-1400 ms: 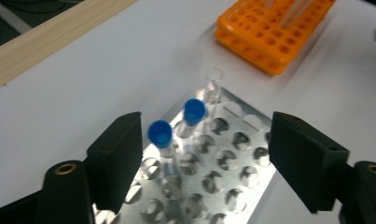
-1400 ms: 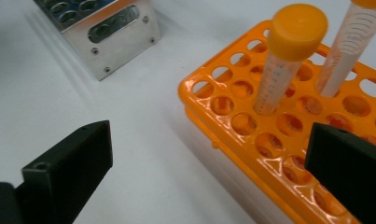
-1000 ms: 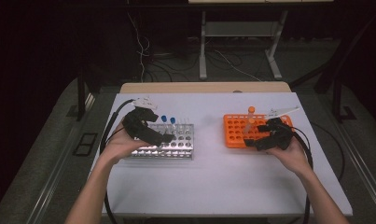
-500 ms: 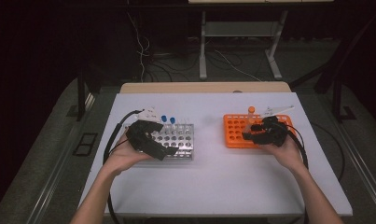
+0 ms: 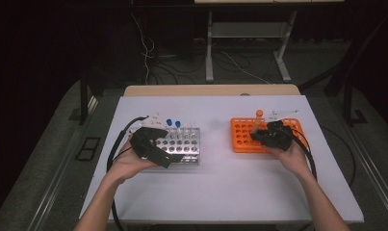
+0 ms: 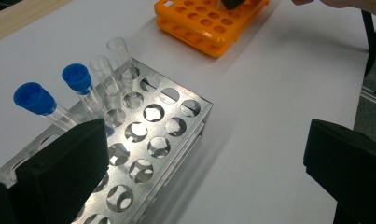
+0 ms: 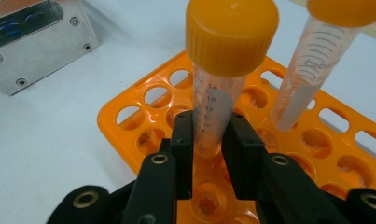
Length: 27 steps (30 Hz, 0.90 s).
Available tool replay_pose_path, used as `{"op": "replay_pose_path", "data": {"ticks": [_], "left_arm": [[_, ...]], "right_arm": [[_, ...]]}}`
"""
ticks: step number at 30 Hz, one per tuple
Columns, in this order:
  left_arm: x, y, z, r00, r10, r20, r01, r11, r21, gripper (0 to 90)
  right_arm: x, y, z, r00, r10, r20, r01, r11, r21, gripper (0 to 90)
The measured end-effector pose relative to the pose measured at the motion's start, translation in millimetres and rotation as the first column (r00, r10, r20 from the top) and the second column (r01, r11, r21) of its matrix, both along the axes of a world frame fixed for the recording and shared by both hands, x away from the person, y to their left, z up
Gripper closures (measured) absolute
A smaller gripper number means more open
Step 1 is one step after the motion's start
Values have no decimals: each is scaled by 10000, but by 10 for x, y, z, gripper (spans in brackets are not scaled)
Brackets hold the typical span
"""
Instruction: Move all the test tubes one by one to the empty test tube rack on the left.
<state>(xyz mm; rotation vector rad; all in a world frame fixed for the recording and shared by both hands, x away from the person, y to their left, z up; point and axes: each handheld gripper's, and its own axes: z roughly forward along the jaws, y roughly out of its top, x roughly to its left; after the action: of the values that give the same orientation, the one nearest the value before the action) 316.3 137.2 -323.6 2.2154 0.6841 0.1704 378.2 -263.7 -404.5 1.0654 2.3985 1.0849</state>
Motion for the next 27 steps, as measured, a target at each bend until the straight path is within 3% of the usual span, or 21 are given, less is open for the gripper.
{"op": "replay_pose_path", "data": {"ticks": [12,21,27], "left_arm": [[6,-11,11,10000,-69,-27,69,9999,73,0],[11,-78,57,9997,-262,10,261,9995,176,0],[1,-157,94,9987,-517,40,516,9983,272,0]], "right_arm": [[-71,-15,324,9989,222,411,-222,9998,-16,740],[-227,16,570,9957,882,269,-887,9959,179,740],[-361,87,656,9893,1458,70,-1459,9891,211,740]]}}
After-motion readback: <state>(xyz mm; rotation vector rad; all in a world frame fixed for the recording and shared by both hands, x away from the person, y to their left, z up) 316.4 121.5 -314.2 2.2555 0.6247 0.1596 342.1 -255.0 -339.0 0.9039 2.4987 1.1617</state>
